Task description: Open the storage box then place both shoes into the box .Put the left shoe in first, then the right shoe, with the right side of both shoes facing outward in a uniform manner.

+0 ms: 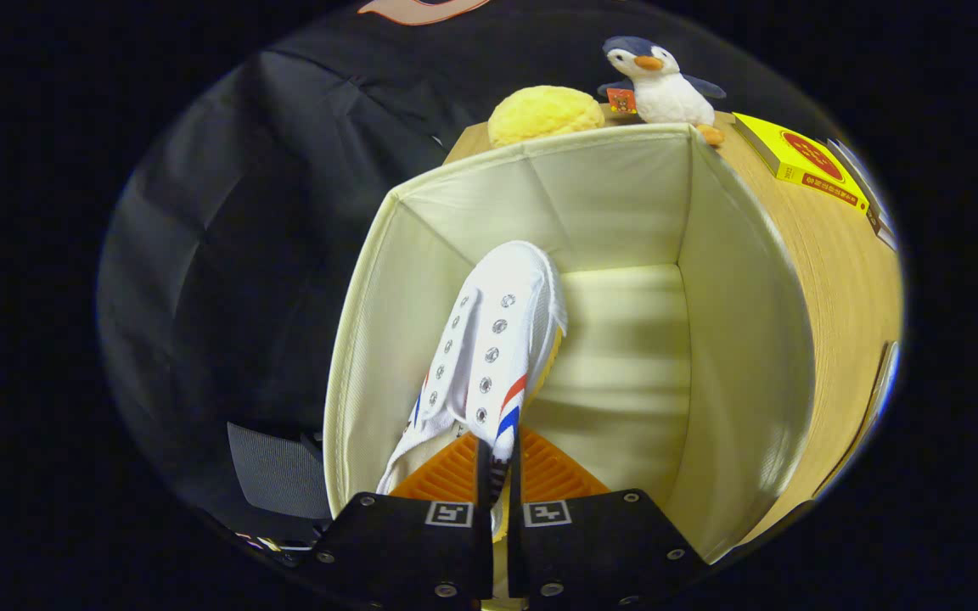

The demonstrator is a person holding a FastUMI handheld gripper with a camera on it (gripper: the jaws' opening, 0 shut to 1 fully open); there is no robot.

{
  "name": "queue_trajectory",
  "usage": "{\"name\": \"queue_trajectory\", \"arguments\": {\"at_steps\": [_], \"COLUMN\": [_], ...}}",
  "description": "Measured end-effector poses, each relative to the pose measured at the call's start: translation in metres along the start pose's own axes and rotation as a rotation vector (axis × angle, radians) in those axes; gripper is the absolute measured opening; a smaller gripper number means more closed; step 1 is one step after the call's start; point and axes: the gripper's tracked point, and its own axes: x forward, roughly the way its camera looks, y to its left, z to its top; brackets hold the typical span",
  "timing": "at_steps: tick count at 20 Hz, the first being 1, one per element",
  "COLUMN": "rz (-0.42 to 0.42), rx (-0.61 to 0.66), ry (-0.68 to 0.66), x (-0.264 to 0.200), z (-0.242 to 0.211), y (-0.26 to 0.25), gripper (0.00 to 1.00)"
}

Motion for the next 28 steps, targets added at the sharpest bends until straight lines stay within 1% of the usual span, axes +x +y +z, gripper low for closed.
{"name": "queue_trajectory", "arguments": {"at_steps": [1,2,3,4,5,7,8,11,12,13,14,15,16,19,21,24,26,28], "rz": [0.02,0.063,0.086,0.125,0.164,0.214,0.227,0.239,0.241,0.243,0.242,0.23,0.213,0.137,0.052,-0.083,-0.184,-0.257], "rx": [0.012,0.034,0.051,0.056,0.06,0.062,0.054,0.025,0.022,0.023,0.023,0.022,0.022,0.039,0.065,0.138,0.178,0.211], "ry": [0.008,-0.001,-0.011,-0.027,-0.041,-0.07,-0.087,-0.152,-0.174,-0.196,-0.222,-0.247,-0.274,-0.352,-0.379,-0.372,-0.362,-0.331], "x": [0.001,-0.005,-0.013,-0.019,-0.028,-0.052,-0.065,-0.106,-0.122,-0.138,-0.153,-0.167,-0.18,-0.211,-0.224,-0.233,-0.244,-0.245], "z": [-0.002,-0.002,0.001,0.007,0.012,0.018,0.02,0.027,0.027,0.029,0.031,0.033,0.034,0.03,0.019,-0.009,-0.036,-0.064], "y": [0.001,0.008,0.012,0.013,0.015,0.017,0.013,-0.009,-0.017,-0.028,-0.042,-0.059,-0.076,-0.141,-0.196,-0.281,-0.329,-0.369], "gripper": [0.11,0.15,0.23,0.24,0.3,0.38,0.41,0.65,0.69,0.77,0.79,0.84,0.86,0.89,0.9,0.91,0.91,0.91]}}
